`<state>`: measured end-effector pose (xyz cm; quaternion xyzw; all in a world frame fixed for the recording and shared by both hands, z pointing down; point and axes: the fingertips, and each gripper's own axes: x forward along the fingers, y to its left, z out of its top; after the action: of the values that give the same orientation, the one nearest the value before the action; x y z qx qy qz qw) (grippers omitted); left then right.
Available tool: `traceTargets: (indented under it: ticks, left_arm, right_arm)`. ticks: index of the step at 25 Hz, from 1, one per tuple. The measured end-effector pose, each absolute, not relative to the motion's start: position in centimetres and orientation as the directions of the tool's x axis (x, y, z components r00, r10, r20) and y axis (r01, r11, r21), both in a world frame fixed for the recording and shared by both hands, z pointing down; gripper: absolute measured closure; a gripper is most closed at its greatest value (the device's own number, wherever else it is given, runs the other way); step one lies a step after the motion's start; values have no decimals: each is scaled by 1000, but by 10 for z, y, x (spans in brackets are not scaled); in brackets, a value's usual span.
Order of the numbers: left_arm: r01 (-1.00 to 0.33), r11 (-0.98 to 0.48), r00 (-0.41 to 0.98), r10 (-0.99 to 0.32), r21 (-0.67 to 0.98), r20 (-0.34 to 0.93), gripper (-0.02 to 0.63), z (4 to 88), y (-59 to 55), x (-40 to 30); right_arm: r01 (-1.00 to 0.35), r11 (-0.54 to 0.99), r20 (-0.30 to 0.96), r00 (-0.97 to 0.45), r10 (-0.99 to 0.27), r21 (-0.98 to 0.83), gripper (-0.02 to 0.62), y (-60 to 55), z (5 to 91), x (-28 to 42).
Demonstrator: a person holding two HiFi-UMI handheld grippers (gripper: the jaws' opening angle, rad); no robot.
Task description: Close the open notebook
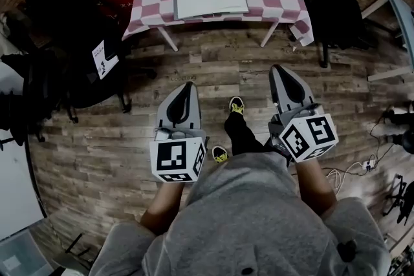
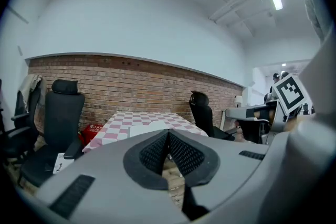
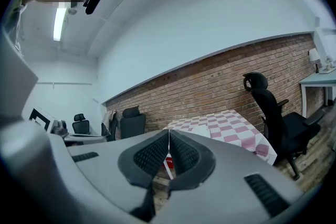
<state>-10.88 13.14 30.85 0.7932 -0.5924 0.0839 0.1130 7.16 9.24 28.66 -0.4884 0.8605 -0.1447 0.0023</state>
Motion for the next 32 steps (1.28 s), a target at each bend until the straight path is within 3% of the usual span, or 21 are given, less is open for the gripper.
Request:
traceTargets:
  ticks: [15,32]
  left_arm:
    - [-970,-228,242,-916,83,320,597,316,36,-110]
    - [-982,-187,186,-929,30,320,597,295,-34,-85]
  right_arm:
    - [-822,510,183,-559,-809,-254,569,-10,296,69]
    - [-766,569,143,-626,-767,-301,569,-84,284,85]
